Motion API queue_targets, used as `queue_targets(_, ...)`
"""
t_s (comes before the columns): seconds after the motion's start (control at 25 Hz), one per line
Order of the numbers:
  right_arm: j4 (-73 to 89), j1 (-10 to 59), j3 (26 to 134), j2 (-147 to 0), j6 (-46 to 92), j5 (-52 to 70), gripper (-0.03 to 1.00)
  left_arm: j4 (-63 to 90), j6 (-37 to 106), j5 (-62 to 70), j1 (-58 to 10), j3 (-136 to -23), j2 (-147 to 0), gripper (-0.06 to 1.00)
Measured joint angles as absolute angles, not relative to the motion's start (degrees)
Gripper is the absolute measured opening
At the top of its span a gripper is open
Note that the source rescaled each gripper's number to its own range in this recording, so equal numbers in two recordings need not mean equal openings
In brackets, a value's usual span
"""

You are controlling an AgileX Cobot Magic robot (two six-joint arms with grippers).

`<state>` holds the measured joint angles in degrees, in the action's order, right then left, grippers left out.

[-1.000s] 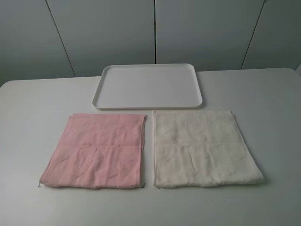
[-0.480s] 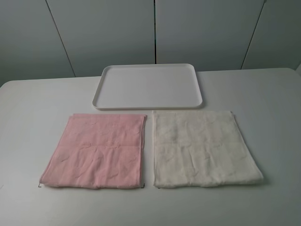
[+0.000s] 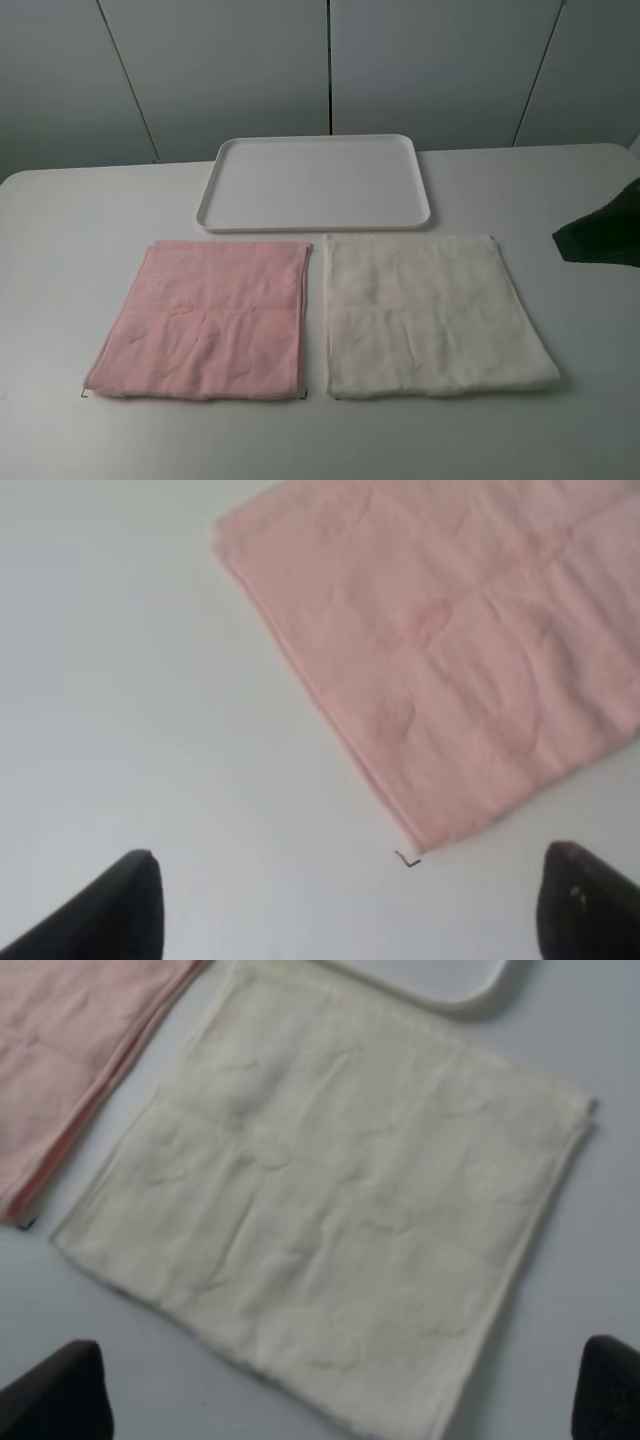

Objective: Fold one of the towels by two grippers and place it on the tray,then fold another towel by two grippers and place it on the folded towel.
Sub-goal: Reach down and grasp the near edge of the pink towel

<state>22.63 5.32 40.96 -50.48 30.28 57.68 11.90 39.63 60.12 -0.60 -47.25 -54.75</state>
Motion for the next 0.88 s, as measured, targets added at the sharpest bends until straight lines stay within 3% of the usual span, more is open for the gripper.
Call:
queue_targets(0.16, 26.6, 8.97, 41.03, -57.93, 37.87, 55.02, 1.0, 12.39, 49.6, 59.78, -2.45, -47.37, -62.09, 0.96)
queue_targets(0.28, 26.19, 13.93, 41.03, -62.61, 41.3, 53.45, 1.0, 9.97, 54.31, 58.76, -7.8, -47.47, -66.74, 0.96)
queue_targets(0.56, 21.13, 24.55, 41.08, -71.69, 42.83, 47.9, 1.0, -0.73, 57.91, 56.52, -18.64, -47.47, -76.11, 0.96)
queue_targets(0.88, 18.95, 30.66, 41.41, -76.47, 43.0, 45.66, 1.0, -2.83, 58.58, 55.47, -23.89, -47.47, -87.37, 0.96)
